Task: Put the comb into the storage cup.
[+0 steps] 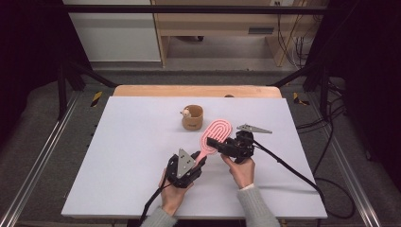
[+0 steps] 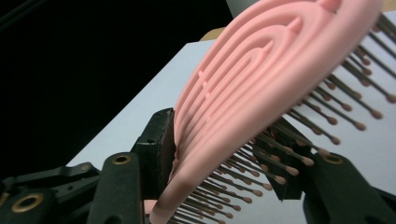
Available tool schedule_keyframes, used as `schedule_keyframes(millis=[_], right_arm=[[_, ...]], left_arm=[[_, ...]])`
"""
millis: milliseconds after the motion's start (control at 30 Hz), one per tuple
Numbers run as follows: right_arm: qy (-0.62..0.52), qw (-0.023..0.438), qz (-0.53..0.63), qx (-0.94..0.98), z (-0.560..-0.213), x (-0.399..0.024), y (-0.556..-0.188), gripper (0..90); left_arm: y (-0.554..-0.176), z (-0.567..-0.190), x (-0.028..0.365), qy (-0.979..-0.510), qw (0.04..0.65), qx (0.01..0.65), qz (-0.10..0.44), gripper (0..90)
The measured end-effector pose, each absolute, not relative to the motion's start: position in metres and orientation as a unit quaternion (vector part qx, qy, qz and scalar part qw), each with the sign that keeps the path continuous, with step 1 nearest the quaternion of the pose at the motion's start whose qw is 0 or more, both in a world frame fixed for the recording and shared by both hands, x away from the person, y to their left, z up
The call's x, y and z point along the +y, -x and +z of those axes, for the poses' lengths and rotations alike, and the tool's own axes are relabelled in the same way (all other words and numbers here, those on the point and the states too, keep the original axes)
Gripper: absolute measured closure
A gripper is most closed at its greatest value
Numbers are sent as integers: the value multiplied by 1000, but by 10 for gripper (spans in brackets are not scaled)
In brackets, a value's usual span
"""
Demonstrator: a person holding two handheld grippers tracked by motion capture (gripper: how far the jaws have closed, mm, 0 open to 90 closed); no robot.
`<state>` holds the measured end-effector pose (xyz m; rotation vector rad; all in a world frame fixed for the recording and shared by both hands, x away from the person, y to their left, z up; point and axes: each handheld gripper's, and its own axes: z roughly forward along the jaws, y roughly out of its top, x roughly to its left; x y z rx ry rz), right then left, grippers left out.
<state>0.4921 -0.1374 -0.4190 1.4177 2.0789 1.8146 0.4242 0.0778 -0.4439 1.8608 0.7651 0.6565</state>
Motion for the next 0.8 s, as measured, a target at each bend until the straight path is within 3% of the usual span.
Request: schedule_keyframes(millis=[800], right_arm=[[-441,-18,605,663,-415,-138,-488,630]], left_arm=[[-427,-448,73,-769,480,317,279,688]])
